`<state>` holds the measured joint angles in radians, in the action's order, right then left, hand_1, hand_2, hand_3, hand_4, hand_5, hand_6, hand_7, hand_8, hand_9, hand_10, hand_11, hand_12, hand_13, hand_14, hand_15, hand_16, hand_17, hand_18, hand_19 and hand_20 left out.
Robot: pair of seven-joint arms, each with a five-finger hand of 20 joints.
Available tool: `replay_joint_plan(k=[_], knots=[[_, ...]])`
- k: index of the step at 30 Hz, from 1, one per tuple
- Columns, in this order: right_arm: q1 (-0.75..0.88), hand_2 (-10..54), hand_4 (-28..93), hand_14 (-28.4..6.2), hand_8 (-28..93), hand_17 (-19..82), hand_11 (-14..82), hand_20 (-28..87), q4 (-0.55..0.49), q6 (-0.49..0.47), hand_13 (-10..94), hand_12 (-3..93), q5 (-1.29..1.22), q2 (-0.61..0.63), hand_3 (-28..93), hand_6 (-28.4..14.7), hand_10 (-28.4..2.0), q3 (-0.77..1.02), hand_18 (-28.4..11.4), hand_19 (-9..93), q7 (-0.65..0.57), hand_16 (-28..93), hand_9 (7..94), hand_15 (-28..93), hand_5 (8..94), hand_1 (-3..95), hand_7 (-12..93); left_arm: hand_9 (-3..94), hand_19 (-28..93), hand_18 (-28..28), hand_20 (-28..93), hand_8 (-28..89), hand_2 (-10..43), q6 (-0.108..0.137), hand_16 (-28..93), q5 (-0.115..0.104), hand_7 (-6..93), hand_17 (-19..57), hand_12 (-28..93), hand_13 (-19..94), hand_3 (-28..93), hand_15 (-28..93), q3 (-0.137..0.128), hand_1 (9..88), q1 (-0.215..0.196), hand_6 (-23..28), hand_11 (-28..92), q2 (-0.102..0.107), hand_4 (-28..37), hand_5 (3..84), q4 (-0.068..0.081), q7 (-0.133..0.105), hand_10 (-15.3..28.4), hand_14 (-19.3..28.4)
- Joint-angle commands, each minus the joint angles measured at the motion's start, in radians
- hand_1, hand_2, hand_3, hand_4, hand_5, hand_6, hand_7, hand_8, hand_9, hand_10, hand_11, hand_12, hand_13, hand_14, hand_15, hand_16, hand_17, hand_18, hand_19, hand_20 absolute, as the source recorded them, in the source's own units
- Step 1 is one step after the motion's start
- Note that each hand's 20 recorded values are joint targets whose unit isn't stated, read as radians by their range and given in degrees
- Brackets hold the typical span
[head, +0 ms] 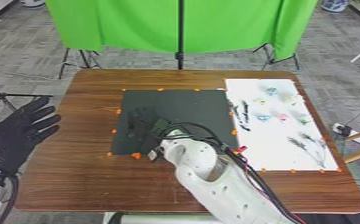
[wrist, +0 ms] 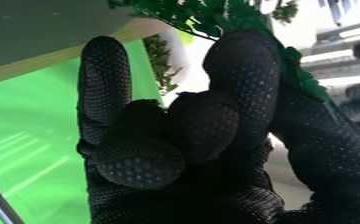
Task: Arrange flowers
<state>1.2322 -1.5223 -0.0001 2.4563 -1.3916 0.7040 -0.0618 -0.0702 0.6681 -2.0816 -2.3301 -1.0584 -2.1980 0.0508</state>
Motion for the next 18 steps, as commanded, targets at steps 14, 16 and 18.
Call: replay_joint_plan(k=[14, 16, 18], knots=[[0.045, -4.2, -14, -7.8, -9, 40, 61.1, 18, -0.002, 0.046, 90, 22.6, 0.245, 0.003, 93, 0.0, -9.0, -0.094, -14.9, 80, -0.15, 31, 93.7, 72, 93.7, 31.3, 60, 21.2, 45, 19.0, 6, -14, -3.5, -0.02, -5, 0.008, 24.3, -10.9, 11, 15, 71, 43, 0.032, 25.5, 0.019, 2.8, 29, 0.015, -28.3, 27.0, 0.023, 0.014, 10.7, 12.6], [0.048, -4.4, -13, -7.9, -9, 39, 61.4, 19, -0.001, 0.037, 91, 22.4, 0.243, 0.003, 93, 0.0, -9.0, -0.091, -15.0, 80, -0.152, 31, 93.7, 72, 93.7, 31.3, 60, 21.1, 45, 19.0, 6, -14, -3.5, -0.017, -5, 0.008, 24.3, -10.9, 11, 15, 71, 43, 0.034, 25.5, 0.019, 2.7, 29, 0.016, -28.3, 27.0, 0.023, 0.014, 10.7, 12.6], [0.053, -4.5, -13, -7.9, -9, 39, 61.5, 19, 0.008, 0.05, 91, 22.2, 0.266, -0.001, 93, 0.0, -9.0, -0.09, -15.0, 80, -0.161, 31, 93.7, 72, 93.7, 31.3, 60, 21.1, 45, 19.0, 6, -14, -3.5, -0.018, -5, 0.007, 24.3, -10.9, 11, 15, 71, 43, 0.035, 25.5, 0.019, 2.7, 29, 0.019, -28.3, 27.0, 0.024, 0.016, 10.6, 12.6]])
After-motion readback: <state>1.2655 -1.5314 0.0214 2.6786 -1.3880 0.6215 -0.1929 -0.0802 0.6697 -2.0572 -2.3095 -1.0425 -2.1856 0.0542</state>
